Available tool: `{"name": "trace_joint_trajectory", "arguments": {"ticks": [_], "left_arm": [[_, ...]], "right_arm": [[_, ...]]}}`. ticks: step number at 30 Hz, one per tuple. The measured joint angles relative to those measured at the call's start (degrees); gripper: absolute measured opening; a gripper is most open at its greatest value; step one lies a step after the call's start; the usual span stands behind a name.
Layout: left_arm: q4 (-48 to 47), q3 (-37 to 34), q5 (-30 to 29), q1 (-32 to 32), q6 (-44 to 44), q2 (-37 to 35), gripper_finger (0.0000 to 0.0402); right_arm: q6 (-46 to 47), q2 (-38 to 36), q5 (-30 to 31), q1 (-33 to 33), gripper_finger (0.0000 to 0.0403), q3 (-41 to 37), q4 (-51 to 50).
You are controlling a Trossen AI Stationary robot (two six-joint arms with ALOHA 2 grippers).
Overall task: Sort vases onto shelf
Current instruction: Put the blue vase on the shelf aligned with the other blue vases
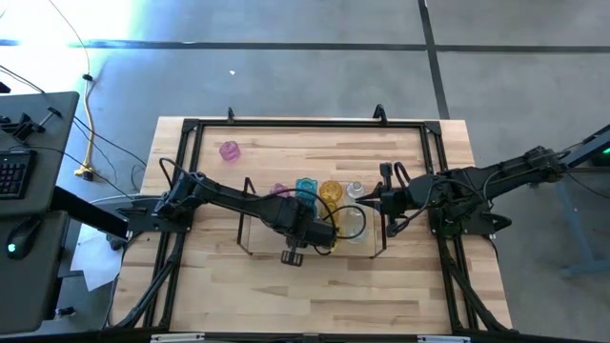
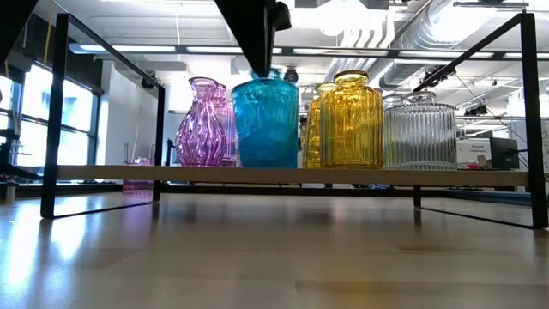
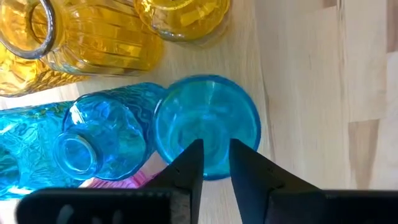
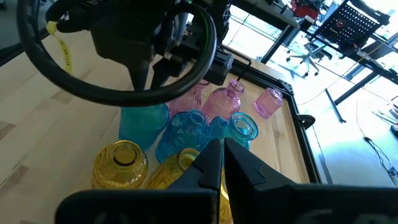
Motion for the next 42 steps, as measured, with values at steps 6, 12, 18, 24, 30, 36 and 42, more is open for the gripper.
{"name": "trace_joint_trajectory", "arguments": {"ticks": [6,12,18,24,30,36,42], "left_arm": [[-0.02,0.03,2.01,0.00,0.00,-0.02,0.0082],[-0.02,0.02,2.31,-0.22,0.02,-0.02,0.0095],[0.18,0.02,2.20,-0.71,0.00,-0.47,0.0088],[1.09,0.22,0.98,-1.42,-0.15,-1.97,0.0063],[-0.30,0.22,0.35,-2.43,-2.79,-3.12,0.0029],[-4.88,-0.48,-0.75,-3.87,-7.60,-4.24,0.0003],[-4.55,-6.41,-2.34,-3.02,-9.19,-4.43,0.0001]], "right_arm": [[0.01,0.00,0.00,0.02,0.0000,0.00,0.00],[0.01,0.00,0.00,0.01,0.0000,0.00,0.00],[0.01,0.00,0.00,0.01,0.0000,0.00,0.00],[0.20,0.00,0.00,0.00,0.0000,0.00,-0.37],[0.43,-0.01,0.02,0.02,0.0000,0.00,-0.81],[0.71,0.00,0.02,0.02,0.0000,0.00,-1.34],[0.89,0.00,0.00,0.02,0.0000,0.00,-1.24]]}}
